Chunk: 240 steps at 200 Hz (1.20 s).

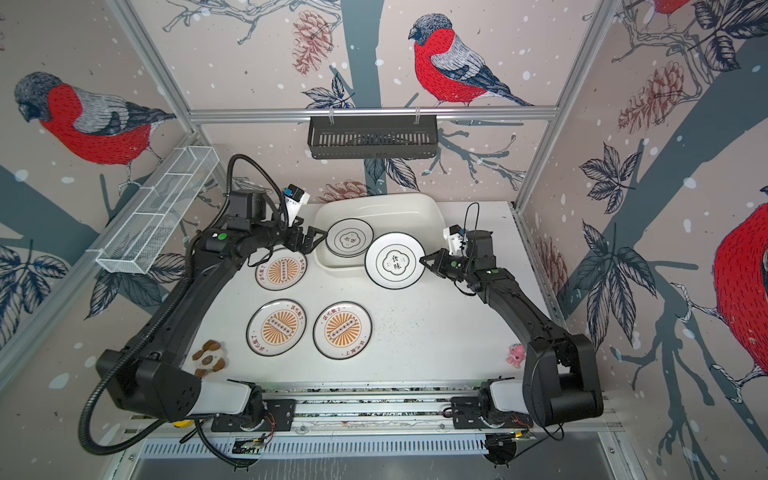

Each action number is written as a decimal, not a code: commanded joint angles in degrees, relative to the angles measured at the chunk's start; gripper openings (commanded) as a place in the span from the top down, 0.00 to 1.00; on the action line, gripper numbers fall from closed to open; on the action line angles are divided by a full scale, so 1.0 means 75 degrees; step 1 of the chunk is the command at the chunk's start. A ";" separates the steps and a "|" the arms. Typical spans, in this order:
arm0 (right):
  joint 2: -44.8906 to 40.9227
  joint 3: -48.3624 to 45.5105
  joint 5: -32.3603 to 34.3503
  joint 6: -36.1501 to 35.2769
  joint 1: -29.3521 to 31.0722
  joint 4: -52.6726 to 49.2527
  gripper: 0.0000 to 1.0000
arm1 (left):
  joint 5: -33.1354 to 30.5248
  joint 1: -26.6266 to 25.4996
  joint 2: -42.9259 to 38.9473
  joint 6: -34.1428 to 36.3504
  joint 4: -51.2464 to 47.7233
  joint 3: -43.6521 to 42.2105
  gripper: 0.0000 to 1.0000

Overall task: Place the plates into the plastic bin on the countertop
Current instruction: 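Lift the upright plate and carry it over the bin with the right gripper, then lower the plate into the bin onto the stacked plates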

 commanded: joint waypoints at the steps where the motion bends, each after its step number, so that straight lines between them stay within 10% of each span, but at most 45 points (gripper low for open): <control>1: 0.0384 0.0446 -0.0114 0.0028 0.0123 0.0606 0.99 | -0.0059 0.0011 -0.0195 0.0341 -0.0038 -0.0204 0.03; 240: 0.5388 0.5896 0.1012 -0.0536 0.1003 -0.0291 0.98 | 0.0119 -0.0010 -0.0017 -0.0233 -0.0096 0.0394 0.03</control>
